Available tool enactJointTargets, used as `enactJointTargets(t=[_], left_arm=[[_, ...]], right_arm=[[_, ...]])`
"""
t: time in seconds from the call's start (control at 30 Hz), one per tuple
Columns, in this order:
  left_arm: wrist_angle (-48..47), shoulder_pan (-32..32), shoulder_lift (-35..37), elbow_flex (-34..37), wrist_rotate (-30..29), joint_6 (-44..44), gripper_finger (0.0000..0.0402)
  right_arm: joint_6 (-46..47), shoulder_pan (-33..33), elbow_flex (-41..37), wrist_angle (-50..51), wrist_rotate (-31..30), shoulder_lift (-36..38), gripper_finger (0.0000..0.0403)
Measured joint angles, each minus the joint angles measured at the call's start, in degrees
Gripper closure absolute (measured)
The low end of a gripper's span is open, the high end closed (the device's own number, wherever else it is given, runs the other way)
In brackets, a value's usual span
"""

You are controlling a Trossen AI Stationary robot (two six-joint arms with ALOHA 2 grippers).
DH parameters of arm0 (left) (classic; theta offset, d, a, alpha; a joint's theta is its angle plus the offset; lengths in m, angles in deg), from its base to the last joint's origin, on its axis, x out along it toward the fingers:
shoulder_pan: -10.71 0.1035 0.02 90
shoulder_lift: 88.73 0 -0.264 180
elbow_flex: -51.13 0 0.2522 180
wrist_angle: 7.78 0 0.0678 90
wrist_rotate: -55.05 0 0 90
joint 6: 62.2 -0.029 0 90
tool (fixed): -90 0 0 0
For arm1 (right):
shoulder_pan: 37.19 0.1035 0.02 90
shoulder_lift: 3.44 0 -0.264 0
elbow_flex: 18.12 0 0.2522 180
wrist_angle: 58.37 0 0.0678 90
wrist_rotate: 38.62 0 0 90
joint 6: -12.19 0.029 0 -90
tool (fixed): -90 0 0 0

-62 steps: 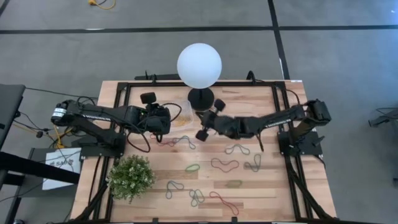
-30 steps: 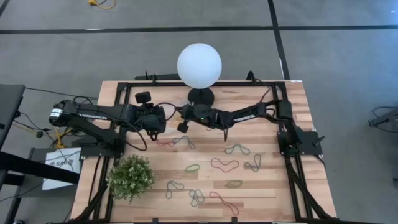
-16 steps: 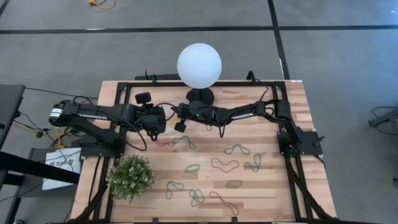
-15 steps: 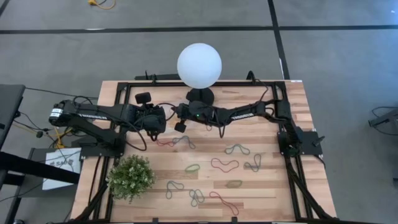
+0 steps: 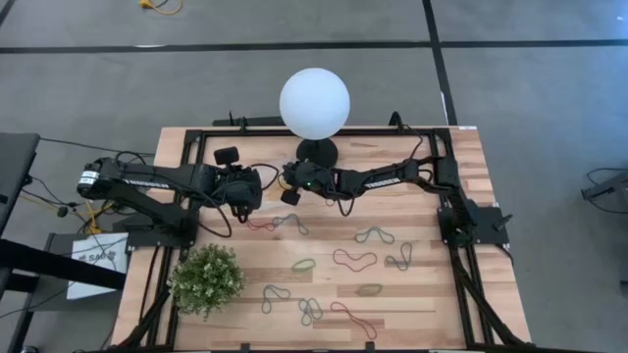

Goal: Pick and place items into bin
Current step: Put the yellow rubber band into the transparent bin

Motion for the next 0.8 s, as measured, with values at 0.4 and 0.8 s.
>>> enactJointTargets(t=[0.4, 0.8], left_arm=[[0.08, 0.0, 0.0, 0.0, 0.28, 0.39, 0.0336], [0.15, 0.0, 0.0, 0.0, 0.33, 1.37, 0.0336]], right_arm=[[3.02, -0.12, 0.0, 5.14, 0.46, 0.11, 0.0403], [6.02, -0.36, -0.02, 7.84, 3.5, 0.11, 0.0403]])
